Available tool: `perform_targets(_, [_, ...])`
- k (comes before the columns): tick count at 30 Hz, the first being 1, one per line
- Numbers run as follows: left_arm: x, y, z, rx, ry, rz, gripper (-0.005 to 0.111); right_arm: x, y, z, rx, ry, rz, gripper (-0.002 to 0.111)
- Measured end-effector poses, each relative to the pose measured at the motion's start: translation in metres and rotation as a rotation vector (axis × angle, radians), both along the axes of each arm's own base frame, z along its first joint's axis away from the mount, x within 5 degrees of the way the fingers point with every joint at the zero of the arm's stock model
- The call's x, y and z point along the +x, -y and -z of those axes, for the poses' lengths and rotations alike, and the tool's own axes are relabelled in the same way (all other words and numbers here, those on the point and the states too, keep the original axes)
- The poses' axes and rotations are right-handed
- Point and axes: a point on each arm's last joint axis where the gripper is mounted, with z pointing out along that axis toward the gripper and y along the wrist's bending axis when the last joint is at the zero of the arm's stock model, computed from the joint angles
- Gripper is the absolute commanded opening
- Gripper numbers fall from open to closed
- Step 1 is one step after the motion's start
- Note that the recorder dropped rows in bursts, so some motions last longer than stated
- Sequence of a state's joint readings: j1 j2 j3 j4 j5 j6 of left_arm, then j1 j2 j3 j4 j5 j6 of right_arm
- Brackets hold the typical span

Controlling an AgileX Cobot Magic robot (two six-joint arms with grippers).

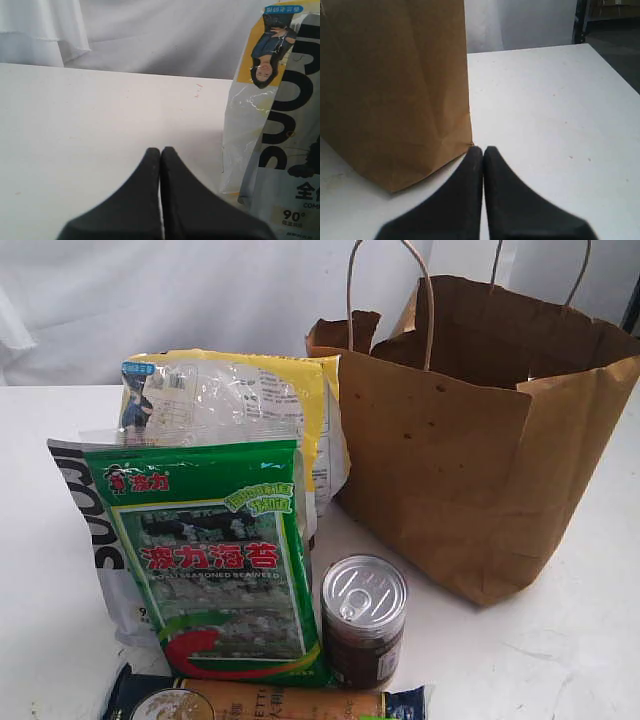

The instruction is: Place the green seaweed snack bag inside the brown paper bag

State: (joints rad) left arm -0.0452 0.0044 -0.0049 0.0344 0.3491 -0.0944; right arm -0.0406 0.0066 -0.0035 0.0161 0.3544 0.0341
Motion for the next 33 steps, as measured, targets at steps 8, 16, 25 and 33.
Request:
perform_targets(8, [0.000, 0.000, 0.000, 0.000, 0.000, 0.000, 0.000, 0.003, 0.000, -0.019, -0.008, 0.217, 0.003, 0.000])
perform_targets(16, [0.000, 0.000, 0.000, 0.000, 0.000, 0.000, 0.000, 0.003, 0.001, -0.028, -0.001, 0.308, 0.006, 0.000])
perform_targets(25, [0.000, 0.000, 0.000, 0.000, 0.000, 0.000, 0.000, 0.002, 0.001, -0.037, -0.003, 0.415, 0.008, 0.000])
perform_targets(33, [0.000, 0.000, 0.000, 0.000, 0.000, 0.000, 0.000, -0.001, 0.000, -0.055, 0.061, 0.417, 0.010, 0.000])
